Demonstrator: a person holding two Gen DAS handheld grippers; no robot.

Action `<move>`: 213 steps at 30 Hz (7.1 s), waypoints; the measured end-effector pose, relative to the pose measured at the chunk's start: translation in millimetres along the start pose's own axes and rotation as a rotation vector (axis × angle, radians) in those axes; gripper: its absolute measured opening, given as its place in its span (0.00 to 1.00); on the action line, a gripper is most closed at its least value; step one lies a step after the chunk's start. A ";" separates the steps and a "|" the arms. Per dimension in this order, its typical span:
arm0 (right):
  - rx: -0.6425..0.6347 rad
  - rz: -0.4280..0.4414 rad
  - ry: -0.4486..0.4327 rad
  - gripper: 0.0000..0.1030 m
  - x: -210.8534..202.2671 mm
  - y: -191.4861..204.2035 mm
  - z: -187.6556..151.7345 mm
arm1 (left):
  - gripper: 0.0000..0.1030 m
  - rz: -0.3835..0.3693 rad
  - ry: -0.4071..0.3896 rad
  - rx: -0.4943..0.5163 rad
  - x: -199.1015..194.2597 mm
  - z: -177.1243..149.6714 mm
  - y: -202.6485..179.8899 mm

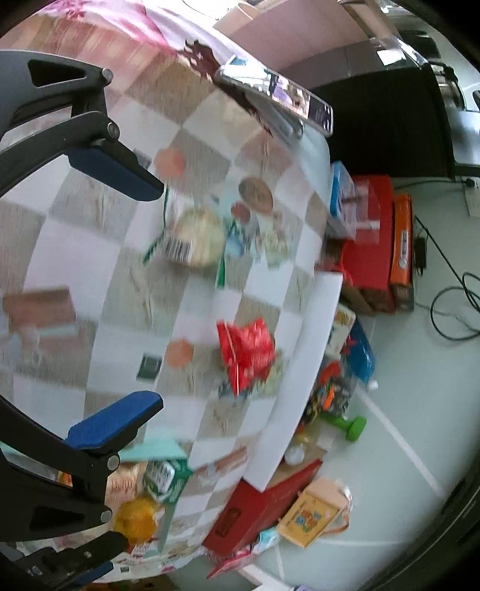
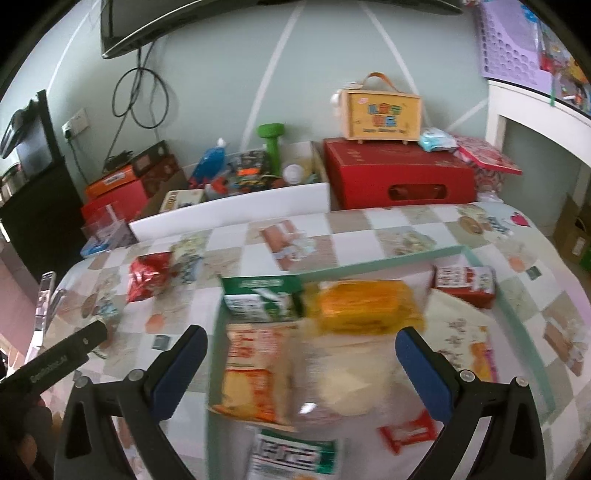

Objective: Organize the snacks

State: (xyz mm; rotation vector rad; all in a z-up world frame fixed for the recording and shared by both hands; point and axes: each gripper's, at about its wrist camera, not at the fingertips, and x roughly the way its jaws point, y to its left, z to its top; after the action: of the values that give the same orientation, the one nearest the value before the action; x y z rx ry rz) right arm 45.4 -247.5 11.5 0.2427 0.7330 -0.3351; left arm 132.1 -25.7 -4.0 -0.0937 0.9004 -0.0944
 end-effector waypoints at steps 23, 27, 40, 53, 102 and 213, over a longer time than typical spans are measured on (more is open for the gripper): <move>-0.132 0.133 0.021 1.00 19.7 80.9 -11.9 | 0.99 0.044 0.053 -0.114 27.3 10.5 69.9; -0.135 0.162 0.011 1.00 24.1 89.2 -5.0 | 0.99 0.005 0.061 -0.102 39.6 12.9 62.7; -0.093 0.281 0.028 1.00 59.6 116.8 26.3 | 0.77 -0.059 0.075 -0.099 68.4 19.7 57.1; -0.073 0.312 0.002 1.00 95.9 140.7 41.4 | 0.63 -0.041 0.086 -0.032 78.6 26.6 51.1; -0.056 0.370 0.035 0.50 129.8 135.9 27.3 | 0.50 0.021 0.044 -0.033 76.5 31.0 48.5; -0.062 -0.095 0.133 1.00 -59.8 -54.4 -79.6 | 1.00 -0.040 0.139 0.278 -55.7 -103.8 -53.9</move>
State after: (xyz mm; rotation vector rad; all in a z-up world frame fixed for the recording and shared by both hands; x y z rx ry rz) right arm -65.5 -258.4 -10.0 0.1726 0.8862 -0.3889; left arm 13.9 -76.7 -18.3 0.1550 1.0159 -0.2647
